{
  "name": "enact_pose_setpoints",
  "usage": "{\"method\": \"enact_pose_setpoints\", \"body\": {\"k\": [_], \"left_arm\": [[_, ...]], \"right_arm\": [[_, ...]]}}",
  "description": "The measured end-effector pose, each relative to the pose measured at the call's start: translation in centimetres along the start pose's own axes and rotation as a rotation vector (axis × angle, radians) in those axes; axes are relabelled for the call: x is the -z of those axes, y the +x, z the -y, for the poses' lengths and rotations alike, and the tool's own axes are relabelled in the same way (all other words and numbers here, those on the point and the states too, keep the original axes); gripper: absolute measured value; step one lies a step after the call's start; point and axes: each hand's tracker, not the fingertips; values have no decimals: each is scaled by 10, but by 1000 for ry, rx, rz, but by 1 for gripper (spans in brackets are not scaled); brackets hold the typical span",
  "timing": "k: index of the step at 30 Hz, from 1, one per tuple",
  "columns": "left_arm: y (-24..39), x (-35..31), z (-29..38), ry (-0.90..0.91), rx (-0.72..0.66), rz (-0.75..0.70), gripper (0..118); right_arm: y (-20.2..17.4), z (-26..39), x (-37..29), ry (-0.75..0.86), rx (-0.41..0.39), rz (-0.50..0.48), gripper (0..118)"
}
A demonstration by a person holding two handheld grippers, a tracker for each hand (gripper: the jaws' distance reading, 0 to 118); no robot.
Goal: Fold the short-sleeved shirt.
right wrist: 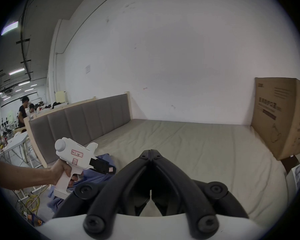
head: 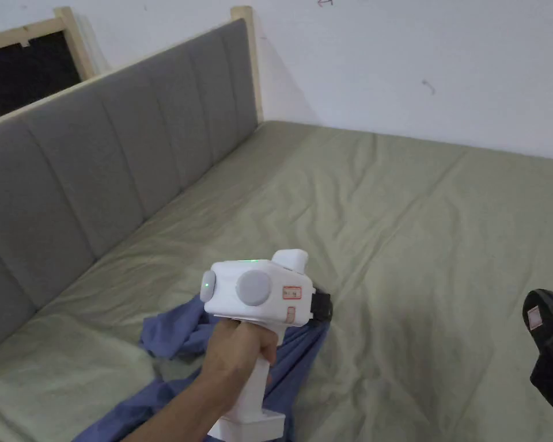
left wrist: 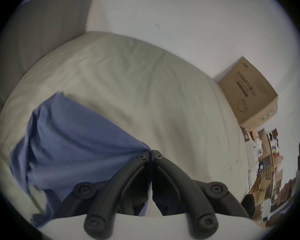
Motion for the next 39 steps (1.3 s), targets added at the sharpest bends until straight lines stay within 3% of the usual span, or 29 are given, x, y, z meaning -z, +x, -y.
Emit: {"method": "enact_pose_setpoints", "body": {"k": [4, 8, 18, 22, 25, 29, 30, 31, 32, 33, 34, 36, 37, 38, 39], "left_arm": [[100, 44, -19, -29, 122, 140, 1], [213, 88, -17, -79, 296, 272, 1], [442, 147, 72, -260, 570, 626, 1], [483, 133, 134, -346, 672, 696, 1], [480, 142, 163, -424, 756, 667, 1], [453, 142, 174, -416, 680, 606, 3], [448, 140, 170, -391, 659, 575, 7], [442, 136, 164, -386, 624, 576, 21], [435, 133, 151, -361, 573, 587, 63], [427, 123, 140, -310, 518, 583, 90], [420, 114, 130, -265, 479, 595, 100], [396, 77, 98, -109, 401, 622, 100], [381, 57, 86, -25, 359, 598, 100], [366, 38, 74, 31, 316, 589, 100], [348, 14, 64, 105, 307, 557, 100]], "right_arm": [[40, -9, -24, 39, -18, 96, 0], [82, -19, -54, 77, 12, 184, 0], [171, -33, -139, 159, 23, 405, 0], [185, -33, -159, 175, 24, 452, 0], [190, -29, -166, 170, 51, 459, 0], [186, -22, -163, 173, 67, 454, 0], [184, -21, -161, 172, 64, 454, 0], [182, -23, -160, 167, 62, 451, 0], [180, -22, -158, 163, 61, 448, 0], [178, -22, -156, 162, 60, 449, 0], [176, -22, -154, 164, 56, 451, 7], [173, -26, -153, 165, 45, 451, 51], [171, -27, -151, 164, 35, 453, 63], [169, -29, -148, 150, 30, 452, 63], [170, -31, -147, 134, 28, 444, 96]]}}
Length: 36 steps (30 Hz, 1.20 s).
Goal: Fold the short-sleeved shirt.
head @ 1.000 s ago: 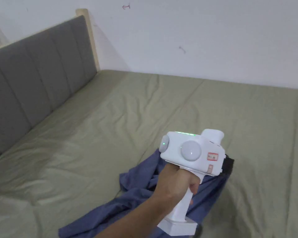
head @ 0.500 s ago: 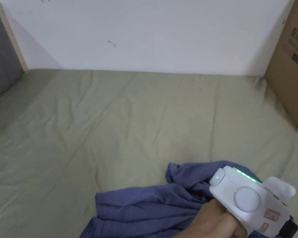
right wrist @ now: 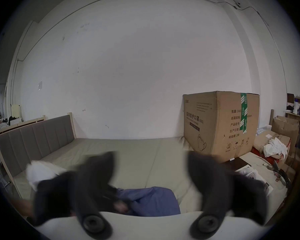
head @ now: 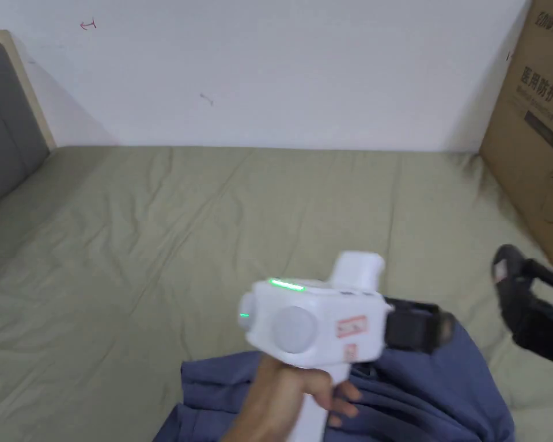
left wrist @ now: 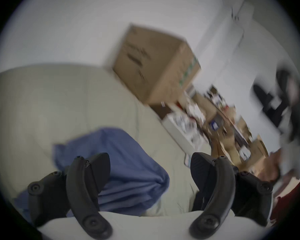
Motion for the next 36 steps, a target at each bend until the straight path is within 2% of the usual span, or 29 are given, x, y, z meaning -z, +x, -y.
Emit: {"method": "enact_pose_setpoints", "body": {"k": [1, 2, 3, 4, 7, 8, 10, 12, 13, 15, 16, 17, 18, 19, 20, 21, 22, 24, 26, 28, 31, 33, 35, 36], "left_arm": [[-4, -28, -4, 71, 40, -50, 100], [0, -63, -7, 159, 98, -136, 104], [2, -94, -8, 228, 159, -258, 107], [3, -119, -6, 295, 216, -342, 108], [10, -181, 5, 372, 354, -467, 113], [11, -200, 12, 397, 385, -513, 113], [14, -224, 25, 434, 428, -607, 113], [17, -246, 40, 463, 438, -679, 110], [19, -257, 49, 471, 440, -681, 101], [24, -266, 61, 489, 465, -723, 44], [27, -270, 67, 493, 491, -767, 9], [29, -273, 73, 495, 489, -805, 2], [28, -278, 75, 505, 480, -768, 1], [27, -283, 75, 493, 437, -724, 1], [29, -285, 77, 488, 414, -746, 1], [30, -287, 79, 498, 418, -756, 1], [25, -289, 78, 511, 408, -740, 1], [20, -291, 71, 486, 341, -714, 1], [8, -290, 62, 467, 308, -659, 1], [-16, -275, 42, 315, 200, -529, 1], [-64, -230, 29, 107, 118, -522, 1], [-104, -190, 31, -53, 3, -479, 13], [-143, -150, 43, -226, -52, -494, 26], [-162, -130, 50, -279, -122, -504, 38]], "right_arm": [[-3, 0, 1, -5, -1, -7, 116], [-6, 2, -4, 14, -24, -54, 118], [-10, 4, -4, 20, -41, -11, 118], [-7, 8, -5, 21, -48, -8, 118], [-12, 13, -3, -8, -65, -59, 118], [-25, 14, -7, -12, -64, -52, 118], [-30, 17, -11, -12, -71, -89, 118], [-34, 20, -14, -11, -66, -82, 118], [-35, 21, -17, -22, -57, -111, 118], [-38, 23, -25, -19, -54, -117, 114], [-41, 24, -27, -20, -64, -117, 100], [-44, 24, -33, -17, -75, -118, 33], [-46, 27, -38, 14, -95, -88, 0], [-48, 29, -38, 30, -113, -29, 0], [-38, 31, -35, 69, -88, -26, 0], [-34, 29, -35, -11, -55, -123, 0], [-35, 27, -35, -31, -49, -134, 0], [-45, 26, -37, 8, -108, -92, 0], [-44, 23, -33, -13, -109, -122, 0], [-45, 24, -29, -31, -93, -123, 0], [-44, 26, -27, -57, -31, -147, 0], [-44, 30, -26, -61, -36, -146, 0], [-43, 34, -24, -75, -41, -144, 0], [-44, 37, -22, -86, -38, -148, 0]]}}
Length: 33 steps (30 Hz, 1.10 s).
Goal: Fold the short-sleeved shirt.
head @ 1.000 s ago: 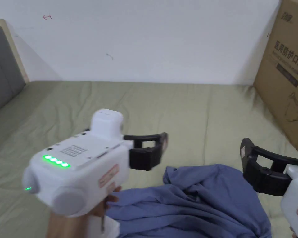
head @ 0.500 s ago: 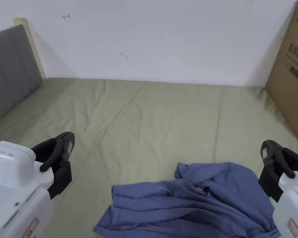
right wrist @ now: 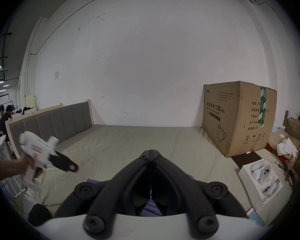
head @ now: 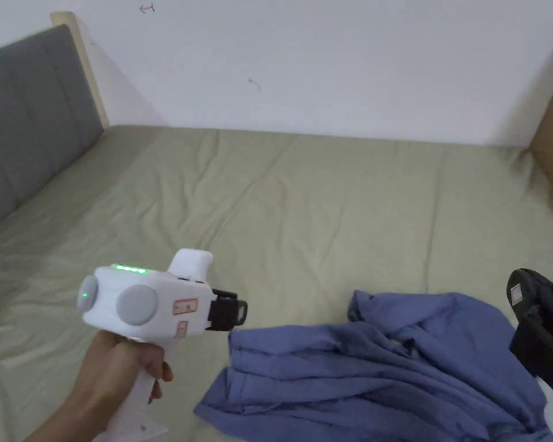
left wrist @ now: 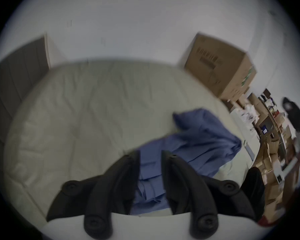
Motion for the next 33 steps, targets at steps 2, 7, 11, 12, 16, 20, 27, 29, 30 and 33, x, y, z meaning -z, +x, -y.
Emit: {"method": "enact_pose_setpoints", "body": {"k": [2, 7, 11, 12, 16, 20, 27, 29, 30, 33], "left_arm": [[-9, 44, 2, -130, -8, -67, 78], [-24, 101, -2, -147, -183, 12, 79], [-11, 105, -6, -148, -121, -55, 36], [-9, 105, -8, -155, -118, -47, 20], [-3, 110, -2, -213, -134, -40, 9], [3, 95, 0, -141, -93, -4, 6], [1, 79, 0, -97, -89, 54, 6], [2, 71, 4, -63, -69, 49, 6], [3, 70, 4, -61, -67, 63, 6], [6, 59, 10, -41, -55, 91, 6]], "right_arm": [[1, 4, 4, -24, 16, -8, 0], [12, 13, 13, -60, 32, -10, 0], [18, 14, 18, -70, 21, 1, 0], [19, 15, 20, -74, 22, 0, 0], [28, 17, 23, -79, 54, 13, 0], [35, 18, 27, -86, 40, 21, 0], [59, 27, 100, -270, -80, -66, 1], [61, 34, 146, -385, -262, -176, 56], [61, 37, 169, -478, -332, -223, 98], [51, 65, 228, -647, -537, -424, 117]]}}
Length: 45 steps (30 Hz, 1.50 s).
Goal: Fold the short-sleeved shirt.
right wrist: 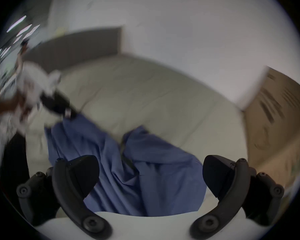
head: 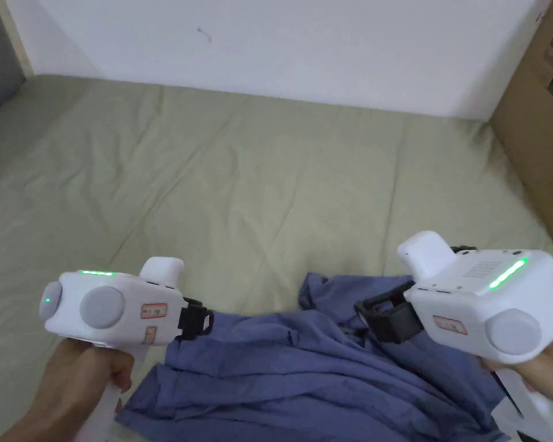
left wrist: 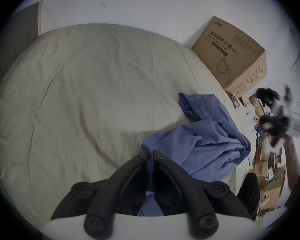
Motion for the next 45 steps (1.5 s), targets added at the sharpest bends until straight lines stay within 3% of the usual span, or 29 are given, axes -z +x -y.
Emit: {"method": "enact_pose_setpoints", "body": {"k": [1, 3, 4, 7, 10, 12, 14, 16, 17, 18, 21, 23, 24, 29, 38, 45], "left_arm": [[2, -2, 1, 2, 14, 5, 6], [3, -6, 7, 9, 29, 1, 6], [3, -8, 11, 14, 42, 6, 6], [0, -11, 18, 20, 33, 32, 6], [-6, -9, 22, 11, 42, 42, 6], [-10, -10, 22, 11, 41, 43, 6], [-10, -12, 20, 27, 25, 53, 6], [-13, -11, 20, 28, 10, 67, 6], [-15, -10, 19, 29, 7, 66, 6], [-15, -10, 19, 30, 5, 65, 6], [-14, -15, 17, 50, -10, 73, 6], [-15, -23, 14, 79, -21, 69, 6], [-16, -27, 11, 101, -31, 74, 6], [-13, -47, -12, 172, -57, 87, 6], [-13, -62, -79, 241, -5, 40, 6], [-31, -77, -160, 309, 8, -26, 6]], "right_arm": [[0, -5, 20, -73, -70, 27, 117], [9, -10, 49, -140, -78, 33, 117], [13, -16, 66, -192, -16, 41, 117], [29, -24, 96, -169, 146, -69, 117], [31, -26, 126, -234, 163, -93, 112], [34, -19, 136, -295, 152, -98, 92], [31, -13, 149, -343, 116, -42, 57], [37, -8, 146, -339, 161, -93, 42], [38, -8, 143, -321, 200, -123, 11], [39, -9, 140, -306, 215, -130, 4], [42, -9, 122, -250, 198, -5, 4], [48, -10, 105, -221, 281, -65, 4], [48, -10, 96, -177, 273, -15, 4], [63, -17, 57, -66, 389, -17, 4], [93, -51, 21, 29, 447, 96, 4], [131, -102, 4, 140, 486, 262, 4]]}}
